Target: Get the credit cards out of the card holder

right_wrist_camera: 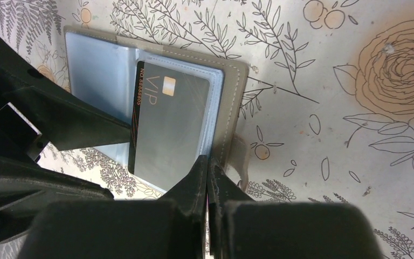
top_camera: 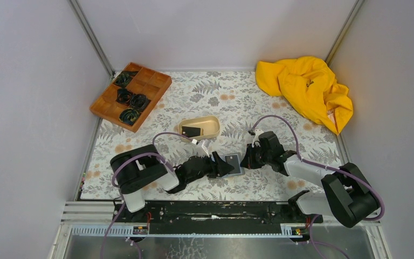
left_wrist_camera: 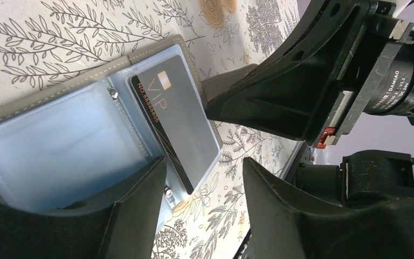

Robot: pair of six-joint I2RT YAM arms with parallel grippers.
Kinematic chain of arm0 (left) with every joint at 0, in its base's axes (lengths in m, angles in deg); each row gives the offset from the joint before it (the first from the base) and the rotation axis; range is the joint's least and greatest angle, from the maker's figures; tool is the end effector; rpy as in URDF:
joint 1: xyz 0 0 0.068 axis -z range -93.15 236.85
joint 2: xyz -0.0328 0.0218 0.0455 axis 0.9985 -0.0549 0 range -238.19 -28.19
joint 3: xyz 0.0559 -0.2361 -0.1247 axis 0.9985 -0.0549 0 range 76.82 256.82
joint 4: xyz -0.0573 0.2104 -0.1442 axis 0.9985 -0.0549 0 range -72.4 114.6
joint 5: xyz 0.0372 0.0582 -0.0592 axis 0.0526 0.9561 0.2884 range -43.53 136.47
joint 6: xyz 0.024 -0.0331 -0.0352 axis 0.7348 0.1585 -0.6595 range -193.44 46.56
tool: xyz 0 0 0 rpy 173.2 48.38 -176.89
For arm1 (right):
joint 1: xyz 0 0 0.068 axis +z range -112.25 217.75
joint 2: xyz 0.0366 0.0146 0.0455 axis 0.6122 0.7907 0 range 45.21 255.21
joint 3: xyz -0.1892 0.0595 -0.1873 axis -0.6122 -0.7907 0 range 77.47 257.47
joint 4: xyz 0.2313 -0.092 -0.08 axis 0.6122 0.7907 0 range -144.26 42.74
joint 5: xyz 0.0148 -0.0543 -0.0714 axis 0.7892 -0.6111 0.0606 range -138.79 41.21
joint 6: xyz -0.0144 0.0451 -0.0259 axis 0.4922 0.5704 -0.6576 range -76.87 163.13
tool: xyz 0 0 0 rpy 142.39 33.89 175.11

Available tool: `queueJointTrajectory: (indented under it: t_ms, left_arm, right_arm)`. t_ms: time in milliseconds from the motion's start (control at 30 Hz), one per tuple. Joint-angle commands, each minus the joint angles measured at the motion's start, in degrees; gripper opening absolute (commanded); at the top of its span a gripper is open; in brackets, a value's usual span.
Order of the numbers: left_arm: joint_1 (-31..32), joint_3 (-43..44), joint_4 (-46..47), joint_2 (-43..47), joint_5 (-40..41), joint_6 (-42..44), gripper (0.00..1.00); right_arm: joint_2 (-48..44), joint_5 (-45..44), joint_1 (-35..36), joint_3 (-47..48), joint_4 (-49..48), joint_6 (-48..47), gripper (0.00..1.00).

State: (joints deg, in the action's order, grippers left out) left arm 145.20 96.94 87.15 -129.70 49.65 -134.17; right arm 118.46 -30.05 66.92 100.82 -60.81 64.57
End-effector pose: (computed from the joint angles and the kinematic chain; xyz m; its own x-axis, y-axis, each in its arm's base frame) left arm 0.1446 -0.2308 0.1035 -0.8002 -0.3615 -0.4784 0.2543 0.5180 -0.8167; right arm 0.1918 0.1204 0.1436 -0.8013 -0.0508 -0.5961 -0.4004 0.7859 0.4711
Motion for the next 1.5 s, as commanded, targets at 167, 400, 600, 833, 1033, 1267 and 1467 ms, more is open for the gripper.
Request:
queueJointTrajectory:
  t_ms: [167,400,600,833,1033,1267,1467]
  left_arm:
    - [-0.69,0.44,7.52,-4.99,0.39,-0.7,0.62]
    - [-0.65,-0.55,13.67,-5.1,-1.69,-0.97,0.6]
    - [-0.68,-0.16,18.8,-5.58,-5.87,-1.41,0.57]
    - [-0.7,1.4,17.57,-7.07,-7.02,-1.98,0.57]
    - [-1.27,1.58,18.11,-9.41,-5.63,-3.68,0.57]
    - [-2.25,4.42,21.62,-14.93,-7.65,-6.77,0.57]
    - [-3.07,4.11,23.34,-15.92,-7.72,-7.82,0.57]
  right_arm:
    - [0.2,2.28,-0.22,-0.55,-0.9,-0.51,0.0]
    - [1.24,2.87,-0.23,-0.37,-1.14,-0.6,0.0]
    - [2.56,3.12,-0.25,-0.07,-1.21,-0.66,0.0]
    - [2.68,3.22,-0.25,-0.02,-1.17,-0.68,0.0]
    - [2.93,3.61,-0.25,-0.04,-1.43,-0.7,0.0]
    - [3.3,4.01,-0.24,-0.04,-1.64,-0.75,0.0]
    - [3.3,3.89,-0.25,0.02,-1.56,-0.82,0.0]
